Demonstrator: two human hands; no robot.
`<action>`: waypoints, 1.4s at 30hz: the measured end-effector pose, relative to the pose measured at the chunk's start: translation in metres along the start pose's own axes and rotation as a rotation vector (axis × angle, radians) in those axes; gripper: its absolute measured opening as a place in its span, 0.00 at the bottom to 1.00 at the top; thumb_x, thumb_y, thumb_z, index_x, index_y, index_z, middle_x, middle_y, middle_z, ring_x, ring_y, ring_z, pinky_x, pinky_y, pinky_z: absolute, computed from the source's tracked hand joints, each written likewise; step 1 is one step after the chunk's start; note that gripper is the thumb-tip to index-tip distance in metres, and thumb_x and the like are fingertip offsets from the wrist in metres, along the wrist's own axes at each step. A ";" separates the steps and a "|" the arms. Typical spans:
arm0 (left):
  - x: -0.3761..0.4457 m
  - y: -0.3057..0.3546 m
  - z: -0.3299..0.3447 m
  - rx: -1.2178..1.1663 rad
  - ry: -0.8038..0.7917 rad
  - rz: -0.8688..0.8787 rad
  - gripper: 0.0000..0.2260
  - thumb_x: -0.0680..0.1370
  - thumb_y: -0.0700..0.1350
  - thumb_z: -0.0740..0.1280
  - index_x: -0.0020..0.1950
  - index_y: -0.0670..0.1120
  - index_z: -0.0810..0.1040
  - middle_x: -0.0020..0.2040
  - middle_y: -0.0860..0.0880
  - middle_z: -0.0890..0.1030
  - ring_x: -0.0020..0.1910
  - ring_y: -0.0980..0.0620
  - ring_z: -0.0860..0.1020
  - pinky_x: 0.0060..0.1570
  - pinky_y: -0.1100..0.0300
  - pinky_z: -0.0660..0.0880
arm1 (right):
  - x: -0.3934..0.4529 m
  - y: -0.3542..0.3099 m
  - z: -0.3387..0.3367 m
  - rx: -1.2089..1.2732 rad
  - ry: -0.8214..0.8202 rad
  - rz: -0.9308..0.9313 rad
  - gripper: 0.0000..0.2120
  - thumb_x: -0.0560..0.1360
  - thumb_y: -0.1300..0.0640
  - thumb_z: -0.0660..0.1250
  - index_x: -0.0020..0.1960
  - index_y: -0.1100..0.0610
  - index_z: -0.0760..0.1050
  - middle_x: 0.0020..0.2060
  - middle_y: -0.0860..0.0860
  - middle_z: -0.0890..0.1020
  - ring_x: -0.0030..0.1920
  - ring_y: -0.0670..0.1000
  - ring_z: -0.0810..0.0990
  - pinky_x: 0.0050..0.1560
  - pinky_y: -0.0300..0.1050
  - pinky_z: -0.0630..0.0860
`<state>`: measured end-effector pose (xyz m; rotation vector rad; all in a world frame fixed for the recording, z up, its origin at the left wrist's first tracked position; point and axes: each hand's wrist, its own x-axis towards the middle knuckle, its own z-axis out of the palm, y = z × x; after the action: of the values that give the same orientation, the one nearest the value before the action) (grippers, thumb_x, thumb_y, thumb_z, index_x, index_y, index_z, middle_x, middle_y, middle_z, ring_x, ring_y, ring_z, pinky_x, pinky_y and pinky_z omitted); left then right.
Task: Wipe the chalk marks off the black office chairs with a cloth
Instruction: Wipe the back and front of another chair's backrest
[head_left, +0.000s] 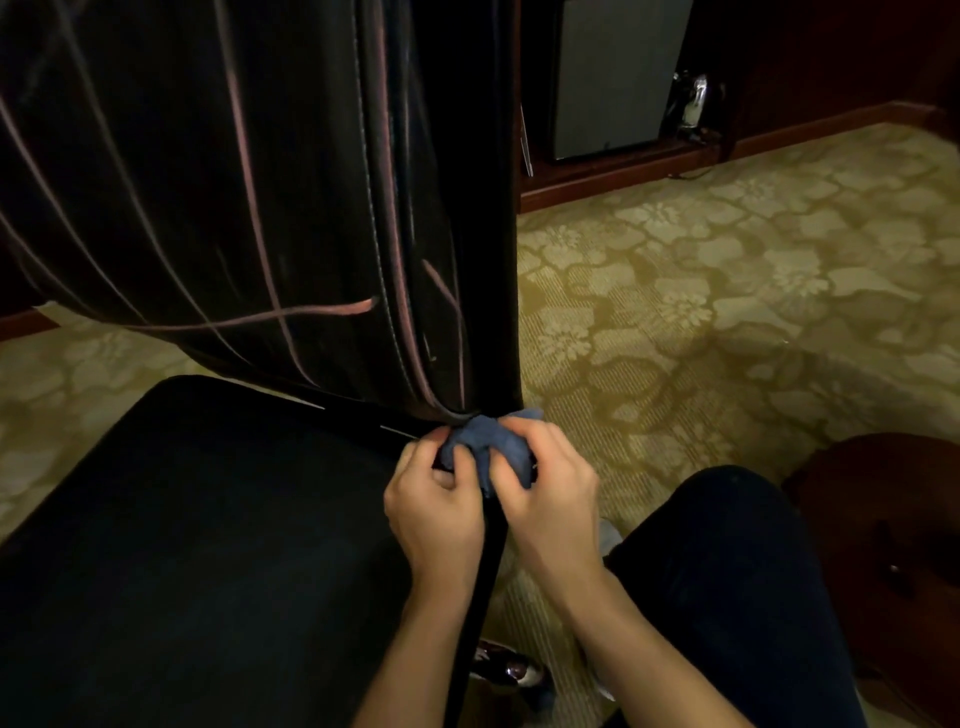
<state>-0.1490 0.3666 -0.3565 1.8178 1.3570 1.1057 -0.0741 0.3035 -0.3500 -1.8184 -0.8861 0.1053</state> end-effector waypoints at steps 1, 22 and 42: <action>-0.003 -0.002 0.004 -0.029 -0.010 -0.057 0.11 0.74 0.50 0.65 0.53 0.50 0.82 0.37 0.48 0.82 0.32 0.51 0.80 0.36 0.54 0.77 | 0.000 0.004 0.000 -0.020 -0.029 0.024 0.16 0.72 0.49 0.62 0.56 0.52 0.79 0.46 0.46 0.81 0.43 0.47 0.81 0.42 0.47 0.77; 0.005 0.016 -0.018 -0.106 -0.154 -0.187 0.07 0.75 0.43 0.71 0.52 0.50 0.78 0.48 0.51 0.80 0.47 0.56 0.79 0.48 0.64 0.73 | 0.013 -0.016 -0.014 0.161 -0.101 0.066 0.11 0.73 0.50 0.68 0.54 0.53 0.78 0.49 0.46 0.81 0.51 0.41 0.79 0.52 0.35 0.73; -0.011 0.044 -0.066 -0.734 -0.195 -0.491 0.13 0.78 0.33 0.67 0.57 0.48 0.80 0.50 0.44 0.86 0.50 0.48 0.85 0.43 0.60 0.81 | 0.008 -0.032 -0.029 0.587 -0.175 0.268 0.11 0.77 0.68 0.67 0.54 0.54 0.78 0.46 0.49 0.84 0.49 0.46 0.84 0.49 0.40 0.78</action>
<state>-0.1893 0.3425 -0.2912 0.9653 1.0099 0.9497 -0.0717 0.2915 -0.3084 -1.3724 -0.6352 0.6357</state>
